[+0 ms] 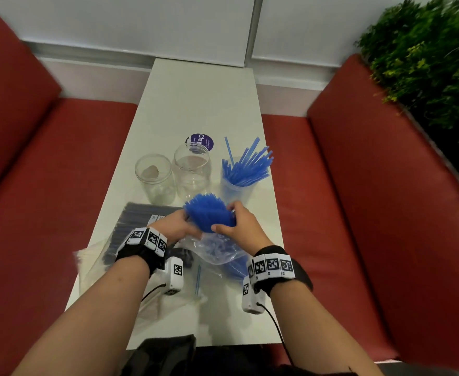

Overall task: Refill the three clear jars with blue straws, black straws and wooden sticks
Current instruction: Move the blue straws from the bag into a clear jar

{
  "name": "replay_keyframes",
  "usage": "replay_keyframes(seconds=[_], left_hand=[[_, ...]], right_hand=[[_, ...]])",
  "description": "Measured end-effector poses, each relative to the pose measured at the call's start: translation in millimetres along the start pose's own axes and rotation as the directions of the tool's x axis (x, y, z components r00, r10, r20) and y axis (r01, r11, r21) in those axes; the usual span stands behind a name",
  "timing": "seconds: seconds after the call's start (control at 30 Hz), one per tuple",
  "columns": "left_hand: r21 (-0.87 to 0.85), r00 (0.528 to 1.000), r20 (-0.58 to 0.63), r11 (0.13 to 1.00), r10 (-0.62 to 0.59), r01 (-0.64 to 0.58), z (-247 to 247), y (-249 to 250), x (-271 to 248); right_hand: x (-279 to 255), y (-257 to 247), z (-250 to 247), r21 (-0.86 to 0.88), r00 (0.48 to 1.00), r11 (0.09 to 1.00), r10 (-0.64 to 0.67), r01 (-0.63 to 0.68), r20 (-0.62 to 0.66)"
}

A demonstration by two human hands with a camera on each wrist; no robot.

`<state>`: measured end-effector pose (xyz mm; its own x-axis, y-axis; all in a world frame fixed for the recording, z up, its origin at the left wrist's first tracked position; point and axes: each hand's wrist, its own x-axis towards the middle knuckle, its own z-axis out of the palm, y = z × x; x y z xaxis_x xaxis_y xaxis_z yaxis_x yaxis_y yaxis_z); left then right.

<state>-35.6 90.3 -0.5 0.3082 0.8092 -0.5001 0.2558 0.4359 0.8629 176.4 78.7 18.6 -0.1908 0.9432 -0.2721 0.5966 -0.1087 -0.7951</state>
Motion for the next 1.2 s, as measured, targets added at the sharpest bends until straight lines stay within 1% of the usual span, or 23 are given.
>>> replay_keyframes(seconds=[0.13,0.2,0.33,0.4,0.5,0.63,0.73,0.8,0.87,1.0,1.07,1.17,1.2], left_hand=[[0.015,1.000,0.013,1.000,0.007,-0.007,-3,-3,2],[0.016,0.999,0.035,1.000,0.013,-0.013,-5,-5,2],[-0.016,0.997,0.079,1.000,0.022,-0.021,-8,-5,4],[-0.029,0.995,0.096,0.999,0.025,-0.023,-8,-5,5],[-0.058,0.995,0.091,0.998,0.037,-0.032,-6,-4,6],[-0.058,0.996,0.078,0.998,0.041,-0.037,-5,-2,8],[-0.002,0.997,0.073,1.000,0.015,-0.015,-9,-1,6],[0.055,0.997,0.080,0.998,0.000,-0.004,-12,0,3],[0.095,0.998,0.062,0.995,-0.004,-0.002,-12,1,2],[0.097,0.999,0.040,0.995,-0.007,0.003,-13,-1,0],[0.060,0.999,0.038,0.998,0.003,-0.005,-13,0,0],[0.027,0.998,0.058,1.000,0.009,-0.010,-12,1,1],[0.036,0.998,0.066,0.999,0.004,-0.006,-13,1,1]], right_hand=[[-5,2,-5,0.083,0.998,0.996,0.024,-0.018,-0.065],[-8,1,-7,0.104,0.997,0.994,0.023,-0.015,-0.073],[-12,2,-5,0.037,0.998,0.999,0.022,-0.020,-0.063],[-11,4,-6,0.052,0.996,0.998,0.041,-0.037,-0.082],[-8,1,-11,0.109,0.993,0.994,0.022,-0.009,-0.119],[1,-8,-15,0.180,0.991,0.984,0.013,0.011,-0.133],[4,-16,-15,0.217,0.983,0.972,-0.047,0.086,-0.177],[7,-20,-16,0.298,0.980,0.948,-0.052,0.108,-0.190],[9,-22,-19,0.352,0.977,0.926,-0.068,0.138,-0.203],[14,-21,-19,0.328,0.965,0.930,-0.085,0.167,-0.249],[17,-18,-16,0.339,0.976,0.931,-0.061,0.132,-0.211],[18,-11,-9,0.381,0.996,0.924,-0.008,0.039,-0.085],[18,-11,-9,0.402,0.997,0.915,-0.002,0.032,-0.075]])
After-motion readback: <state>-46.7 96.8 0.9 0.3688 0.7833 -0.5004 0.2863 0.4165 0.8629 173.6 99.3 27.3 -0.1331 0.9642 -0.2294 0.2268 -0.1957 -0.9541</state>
